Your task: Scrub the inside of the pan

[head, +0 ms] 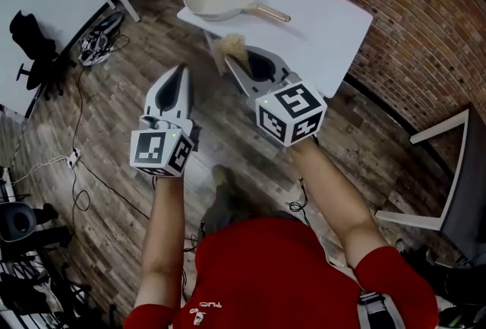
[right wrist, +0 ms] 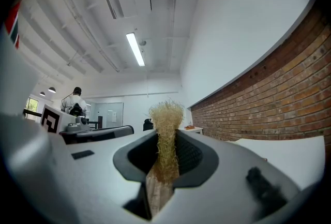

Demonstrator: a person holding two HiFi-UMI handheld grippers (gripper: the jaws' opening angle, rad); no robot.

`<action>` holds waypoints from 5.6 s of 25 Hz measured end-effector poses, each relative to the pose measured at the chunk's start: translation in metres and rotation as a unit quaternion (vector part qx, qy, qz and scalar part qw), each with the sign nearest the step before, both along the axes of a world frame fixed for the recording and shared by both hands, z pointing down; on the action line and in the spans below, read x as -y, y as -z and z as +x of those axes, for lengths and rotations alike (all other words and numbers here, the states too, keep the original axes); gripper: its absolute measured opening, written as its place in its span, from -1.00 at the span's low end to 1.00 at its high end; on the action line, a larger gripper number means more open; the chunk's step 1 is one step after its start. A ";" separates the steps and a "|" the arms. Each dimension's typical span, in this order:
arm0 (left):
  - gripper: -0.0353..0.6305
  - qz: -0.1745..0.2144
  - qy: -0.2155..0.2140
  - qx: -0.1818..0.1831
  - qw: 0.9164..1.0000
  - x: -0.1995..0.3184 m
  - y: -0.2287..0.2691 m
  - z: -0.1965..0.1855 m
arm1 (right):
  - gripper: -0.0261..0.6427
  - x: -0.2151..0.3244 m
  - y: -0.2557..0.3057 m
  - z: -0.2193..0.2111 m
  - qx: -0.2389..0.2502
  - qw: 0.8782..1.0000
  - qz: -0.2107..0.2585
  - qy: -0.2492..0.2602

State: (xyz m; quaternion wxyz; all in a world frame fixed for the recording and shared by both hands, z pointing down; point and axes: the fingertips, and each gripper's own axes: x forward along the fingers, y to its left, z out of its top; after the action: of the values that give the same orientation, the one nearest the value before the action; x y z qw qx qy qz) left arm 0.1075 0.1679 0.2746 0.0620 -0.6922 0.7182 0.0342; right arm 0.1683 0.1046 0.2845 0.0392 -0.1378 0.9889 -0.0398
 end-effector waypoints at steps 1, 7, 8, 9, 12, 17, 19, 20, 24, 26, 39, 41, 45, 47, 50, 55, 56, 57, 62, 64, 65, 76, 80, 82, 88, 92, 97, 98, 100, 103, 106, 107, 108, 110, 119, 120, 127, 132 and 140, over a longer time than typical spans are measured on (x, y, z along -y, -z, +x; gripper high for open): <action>-0.86 0.001 0.000 -0.001 1.000 0.006 -0.002 -0.009 | -0.66 0.006 -0.002 -0.007 -0.002 1.000 0.001 -0.001; -0.86 0.007 -0.008 -0.001 1.000 0.052 -0.005 -0.073 | -0.66 0.052 -0.005 -0.063 -0.015 1.000 0.007 -0.019; -0.86 0.007 -0.011 -0.003 1.000 0.061 -0.004 -0.085 | -0.66 0.061 -0.005 -0.073 -0.019 1.000 0.008 -0.023; -0.86 0.008 -0.015 -0.004 1.000 0.071 -0.004 -0.096 | -0.66 0.070 -0.005 -0.083 -0.023 0.999 0.010 -0.028; -0.86 0.007 -0.029 0.001 1.000 0.098 -0.004 -0.130 | -0.66 0.098 -0.006 -0.113 -0.029 0.998 0.011 -0.047; -0.86 0.006 -0.050 0.000 0.999 0.136 -0.005 -0.195 | -0.66 0.143 -0.011 -0.165 -0.040 0.996 0.006 -0.081; -0.86 0.007 -0.060 -0.001 0.998 0.149 -0.006 -0.215 | -0.66 0.157 -0.014 -0.183 -0.045 0.995 0.006 -0.091; -0.86 0.007 -0.065 -0.002 0.998 0.155 -0.007 -0.225 | -0.66 0.163 -0.015 -0.191 -0.047 0.994 0.007 -0.096; -0.86 0.004 -0.082 -0.004 0.997 0.175 -0.012 -0.256 | -0.66 0.180 -0.020 -0.219 -0.057 0.992 0.008 -0.112; -0.86 0.002 -0.087 -0.010 0.996 0.184 -0.013 -0.268 | -0.66 0.191 -0.022 -0.228 -0.068 0.990 0.006 -0.121; -0.86 -0.009 -0.096 -0.019 0.995 0.258 -0.024 -0.330 | -0.66 0.278 -0.032 -0.287 -0.096 0.985 0.001 -0.142; -0.86 -0.010 -0.096 -0.016 0.995 0.272 -0.026 -0.339 | -0.66 0.296 -0.033 -0.296 -0.100 0.984 0.001 -0.145; -0.86 -0.006 -0.090 -0.014 0.996 0.306 -0.031 -0.356 | -0.66 0.336 -0.045 -0.311 -0.112 0.982 -0.006 -0.149; -0.86 -0.006 -0.087 -0.014 0.996 0.330 -0.033 -0.363 | -0.66 0.360 -0.055 -0.320 -0.124 0.982 -0.012 -0.143; -0.86 -0.015 -0.087 -0.012 0.996 0.366 -0.040 -0.369 | -0.66 0.395 -0.072 -0.336 -0.142 0.981 -0.023 -0.132; -0.86 -0.035 -0.077 -0.013 0.996 0.420 -0.059 -0.385 | -0.66 0.441 -0.106 -0.365 -0.172 0.978 -0.042 -0.111; -0.86 -0.037 -0.075 -0.013 0.996 0.429 -0.061 -0.388 | -0.66 0.448 -0.114 -0.370 -0.182 0.976 -0.046 -0.108; -0.86 -0.039 -0.074 -0.014 0.996 0.437 -0.064 -0.390 | -0.66 0.454 -0.123 -0.374 -0.193 0.974 -0.051 -0.105; -0.86 -0.049 -0.072 -0.012 0.996 0.466 -0.075 -0.395 | -0.66 0.476 -0.167 -0.390 -0.248 0.961 -0.081 -0.089; -0.86 -0.050 -0.075 -0.012 0.996 0.473 -0.078 -0.398 | -0.66 0.480 -0.185 -0.396 -0.270 0.954 -0.096 -0.083; -0.86 -0.051 -0.077 -0.012 0.996 0.477 -0.080 -0.400 | -0.66 0.482 -0.194 -0.398 -0.281 0.951 -0.104 -0.081; -0.86 -0.065 -0.130 -0.022 0.989 0.505 -0.093 -0.404 | -0.66 0.473 -0.279 -0.421 -0.404 0.900 -0.152 -0.057; -0.86 -0.068 -0.138 -0.028 0.988 0.505 -0.101 -0.408 | -0.66 0.472 -0.291 -0.423 -0.425 0.890 -0.152 -0.061; -0.86 -0.071 -0.139 -0.030 0.987 0.505 -0.103 -0.411 | -0.66 0.476 -0.297 -0.422 -0.436 0.885 -0.149 -0.065; -0.86 -0.077 -0.141 -0.031 0.986 0.501 -0.110 -0.422 | -0.66 0.511 -0.302 -0.389 -0.463 0.866 -0.145 -0.122; -0.86 -0.085 -0.147 -0.027 0.985 0.500 -0.117 -0.423 | -0.66 0.530 -0.293 -0.366 -0.457 0.863 -0.147 -0.156; -0.86 -0.092 -0.159 -0.025 0.983 0.500 -0.126 -0.414 | -0.66 0.524 -0.271 -0.363 -0.427 0.881 -0.134 -0.155; -0.86 -0.093 -0.161 -0.024 0.982 0.500 -0.128 -0.412 | -0.66 0.517 -0.268 -0.366 -0.422 0.885 -0.130 -0.146; -0.86 -0.092 -0.164 -0.022 0.982 0.500 -0.129 -0.409 | -0.66 0.501 -0.262 -0.375 -0.420 0.890 -0.122 -0.127; -0.86 -0.090 -0.167 -0.021 0.982 0.498 -0.128 -0.404 | -0.66 0.475 -0.259 -0.389 -0.421 0.895 -0.111 -0.096; -0.86 -0.087 -0.171 -0.021 0.981 0.495 -0.126 -0.398 | -0.66 0.454 -0.258 -0.400 -0.428 0.895 -0.100 -0.073; -0.86 -0.087 -0.172 -0.021 0.981 0.493 -0.126 -0.397 | -0.66 0.448 -0.259 -0.403 -0.433 0.894 -0.098 -0.067; -0.86 -0.087 -0.173 -0.021 0.981 0.491 -0.126 -0.395 | -0.66 0.442 -0.260 -0.404 -0.438 0.892 -0.097 -0.061; -0.86 -0.087 -0.175 -0.022 0.980 0.488 -0.127 -0.393 | -0.66 0.430 -0.263 -0.406 -0.447 0.887 -0.104 -0.044; -0.86 -0.089 -0.169 -0.025 0.981 0.471 -0.128 -0.400 | -0.66 0.458 -0.271 -0.351 -0.494 0.857 -0.109 -0.097; -0.86 -0.089 -0.167 -0.026 0.982 0.470 -0.128 -0.401 | -0.66 0.464 -0.267 -0.344 -0.491 0.858 -0.109 -0.106; -0.86 -0.093 -0.169 -0.024 0.981 0.460 -0.131 -0.405 | -0.66 0.481 -0.234 -0.319 -0.456 0.872 -0.098 -0.147; -0.86 -0.089 -0.179 -0.026 0.980 0.462 -0.130 -0.400 | -0.66 0.448 -0.212 -0.335 -0.426 0.893 -0.090 -0.116; -0.86 -0.089 -0.194 -0.027 0.977 0.466 -0.130 -0.386 | -0.66 0.391 -0.218 -0.372 -0.428 0.898 -0.089 -0.052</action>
State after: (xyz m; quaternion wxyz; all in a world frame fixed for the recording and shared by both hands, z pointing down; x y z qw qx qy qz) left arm -0.2786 -0.2977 0.4044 -0.0272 -0.8197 0.5722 0.0005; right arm -0.2034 -0.2866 0.5028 -0.3986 -0.1954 0.8939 -0.0630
